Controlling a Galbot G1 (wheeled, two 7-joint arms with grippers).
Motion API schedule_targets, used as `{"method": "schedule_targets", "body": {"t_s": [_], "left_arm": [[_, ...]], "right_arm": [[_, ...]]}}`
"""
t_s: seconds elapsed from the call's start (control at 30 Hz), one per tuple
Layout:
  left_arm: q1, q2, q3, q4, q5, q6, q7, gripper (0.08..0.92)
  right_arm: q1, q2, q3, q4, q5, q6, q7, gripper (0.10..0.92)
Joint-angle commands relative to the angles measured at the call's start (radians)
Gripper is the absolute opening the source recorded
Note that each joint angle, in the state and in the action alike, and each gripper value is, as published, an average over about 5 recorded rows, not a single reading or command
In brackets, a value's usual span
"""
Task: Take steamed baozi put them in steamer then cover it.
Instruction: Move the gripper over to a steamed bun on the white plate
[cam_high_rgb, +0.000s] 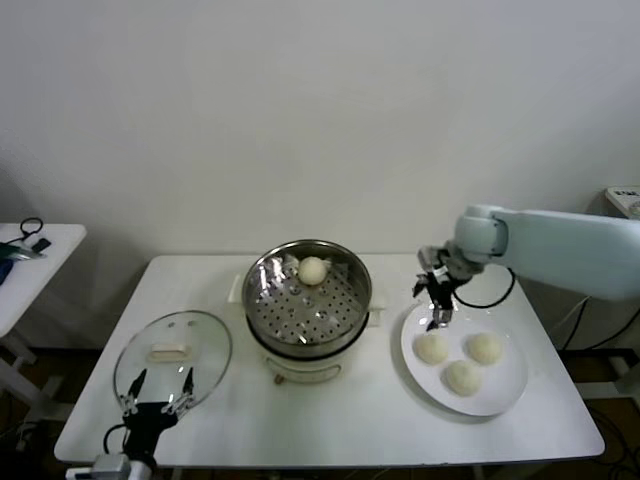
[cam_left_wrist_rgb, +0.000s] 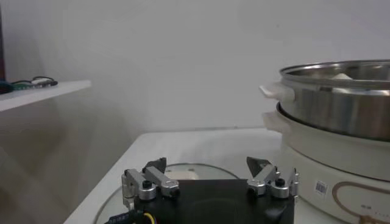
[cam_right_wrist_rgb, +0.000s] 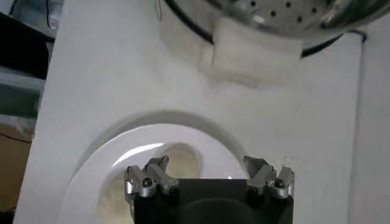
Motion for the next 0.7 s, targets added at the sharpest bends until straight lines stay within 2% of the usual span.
{"method": "schedule_targets", "body": {"t_s": [0.03,0.7], "left_arm": [[-0.001,0.0,0.001,0.004,0.0,0.0,0.0,0.823],[-0.011,-0.001,0.004,0.018,0.006,0.003,0.001,0.823]], "right_arm": [[-0.142,-0.037,0.066,-0.016,-0.055,-0.093,0.032,0.823],[-0.282,-0.018,0.185,-0.1,-0.132,-0.092,0.036,0.821]]}}
